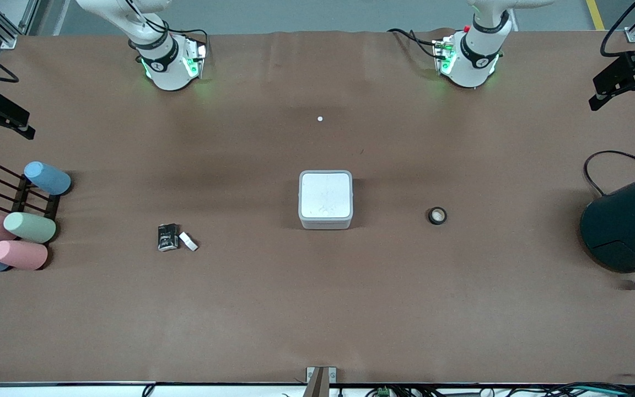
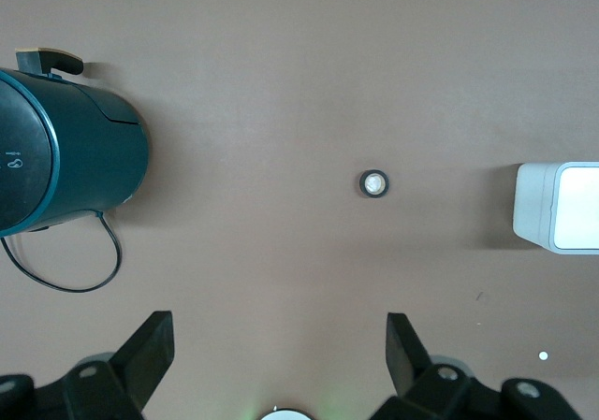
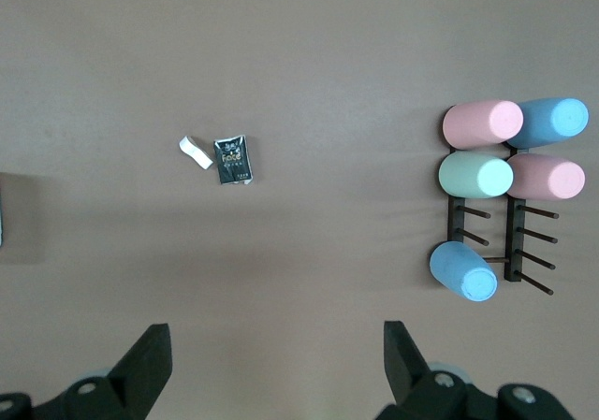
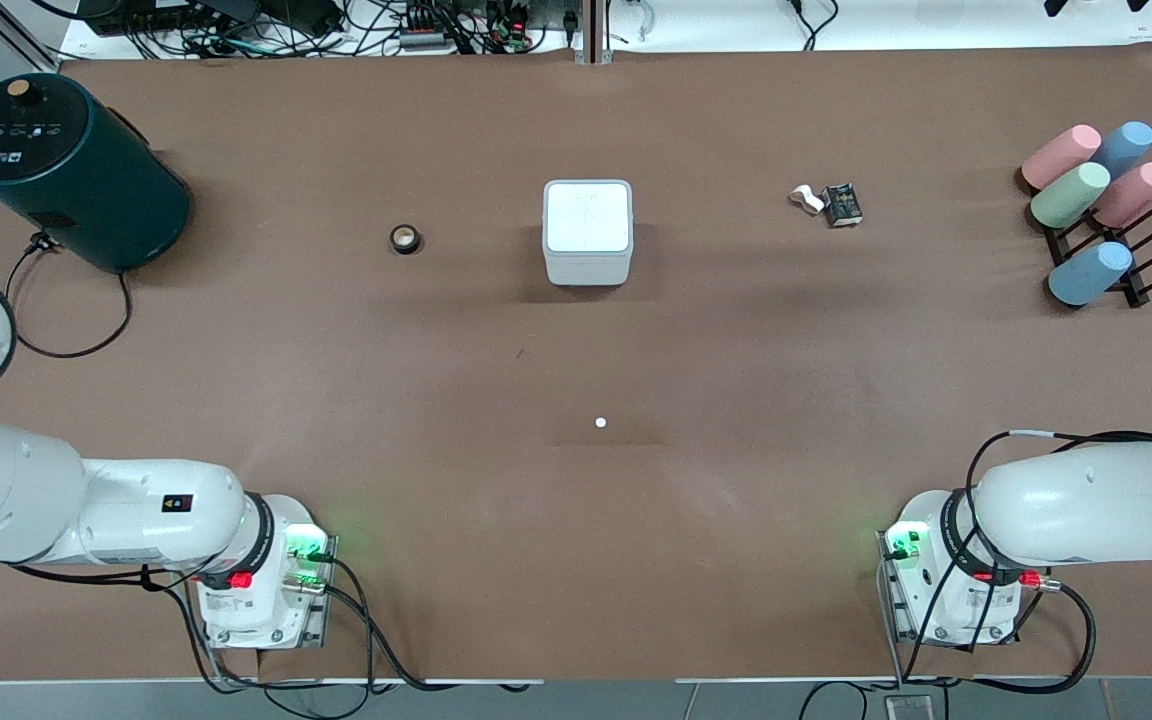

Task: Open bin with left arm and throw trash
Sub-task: 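Move the left gripper toward the lid of the white bin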

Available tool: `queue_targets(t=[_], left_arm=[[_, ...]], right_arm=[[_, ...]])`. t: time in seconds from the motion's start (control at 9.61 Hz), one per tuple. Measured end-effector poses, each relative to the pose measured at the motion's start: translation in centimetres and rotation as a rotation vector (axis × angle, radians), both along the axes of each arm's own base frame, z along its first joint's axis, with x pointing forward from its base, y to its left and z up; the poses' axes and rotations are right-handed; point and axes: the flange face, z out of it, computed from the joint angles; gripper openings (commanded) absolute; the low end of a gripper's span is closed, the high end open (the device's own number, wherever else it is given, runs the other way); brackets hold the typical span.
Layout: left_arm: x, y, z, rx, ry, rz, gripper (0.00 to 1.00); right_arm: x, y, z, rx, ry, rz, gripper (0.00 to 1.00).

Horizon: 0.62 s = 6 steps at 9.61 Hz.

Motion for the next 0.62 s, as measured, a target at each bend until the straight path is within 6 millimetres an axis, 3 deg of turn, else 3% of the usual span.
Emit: queue_targets(t=[0.31,0.42,0.62], left_arm=[[0.4,-0.3,-1.0,0.001,0.022,-0.004,0.99],[0.8,-0.8,-2.0,0.000,0.042,-0.013,0.82],[1.4,-4.7,-4.6,0.002,0.094,-0.054,0.23]], right_arm=[[0.0,0.0,0.0,0.004,-0.002,-0.042,1.00],[0.0,0.0,0.0,0.004,-0.002,-0.044,1.00],[0.0,0.0,0.0,0.004,-0.002,-0.045,1.00]])
